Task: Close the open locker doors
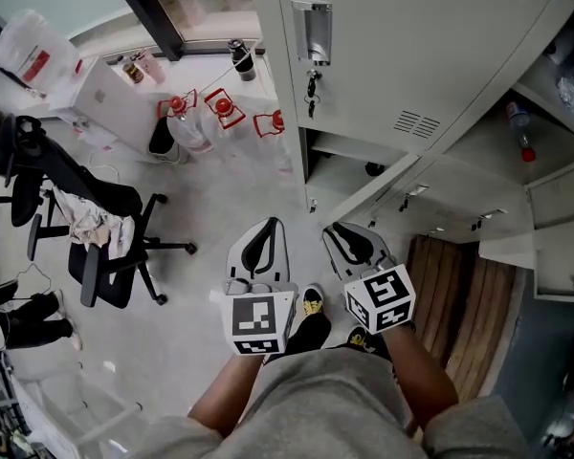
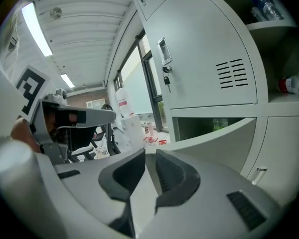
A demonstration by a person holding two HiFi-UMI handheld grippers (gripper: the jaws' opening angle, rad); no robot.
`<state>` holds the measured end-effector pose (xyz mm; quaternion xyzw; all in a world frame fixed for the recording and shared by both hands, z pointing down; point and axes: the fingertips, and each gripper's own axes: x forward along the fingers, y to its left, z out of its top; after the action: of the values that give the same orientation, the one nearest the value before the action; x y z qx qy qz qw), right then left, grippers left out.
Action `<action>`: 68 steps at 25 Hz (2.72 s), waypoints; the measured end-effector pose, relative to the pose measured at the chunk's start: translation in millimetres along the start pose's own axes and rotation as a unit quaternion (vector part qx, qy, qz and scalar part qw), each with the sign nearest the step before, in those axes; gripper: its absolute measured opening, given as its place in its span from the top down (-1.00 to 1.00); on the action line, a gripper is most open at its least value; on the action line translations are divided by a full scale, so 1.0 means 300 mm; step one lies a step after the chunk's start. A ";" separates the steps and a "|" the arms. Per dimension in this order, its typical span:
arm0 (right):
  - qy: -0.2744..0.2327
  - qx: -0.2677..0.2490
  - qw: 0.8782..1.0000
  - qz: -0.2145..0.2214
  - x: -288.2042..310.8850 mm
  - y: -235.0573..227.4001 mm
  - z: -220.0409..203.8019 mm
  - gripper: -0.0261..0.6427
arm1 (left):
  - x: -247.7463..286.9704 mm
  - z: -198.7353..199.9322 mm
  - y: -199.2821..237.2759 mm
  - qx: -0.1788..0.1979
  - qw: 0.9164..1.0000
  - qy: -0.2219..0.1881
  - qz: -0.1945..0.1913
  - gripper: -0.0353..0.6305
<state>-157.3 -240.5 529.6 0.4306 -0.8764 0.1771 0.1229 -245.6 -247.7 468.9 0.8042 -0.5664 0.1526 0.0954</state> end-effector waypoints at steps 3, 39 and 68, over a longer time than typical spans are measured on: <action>0.000 0.001 1.000 -0.018 0.035 -0.040 0.012 0.70 | 0.012 0.001 0.020 -0.001 1.000 0.000 0.001 0.87; -0.013 -0.023 0.989 -0.142 0.308 -0.365 0.113 0.78 | 0.157 -0.036 0.056 0.013 1.000 0.013 -0.023 0.87; -0.002 -0.014 0.980 -0.196 0.337 -0.477 0.113 0.80 | 0.172 -0.018 0.057 0.028 0.999 0.009 -0.035 0.87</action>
<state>-105.8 -407.6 565.4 0.5929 -0.7774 0.1363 0.1598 -246.4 -297.1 491.8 0.8246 -0.5323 0.1724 0.0837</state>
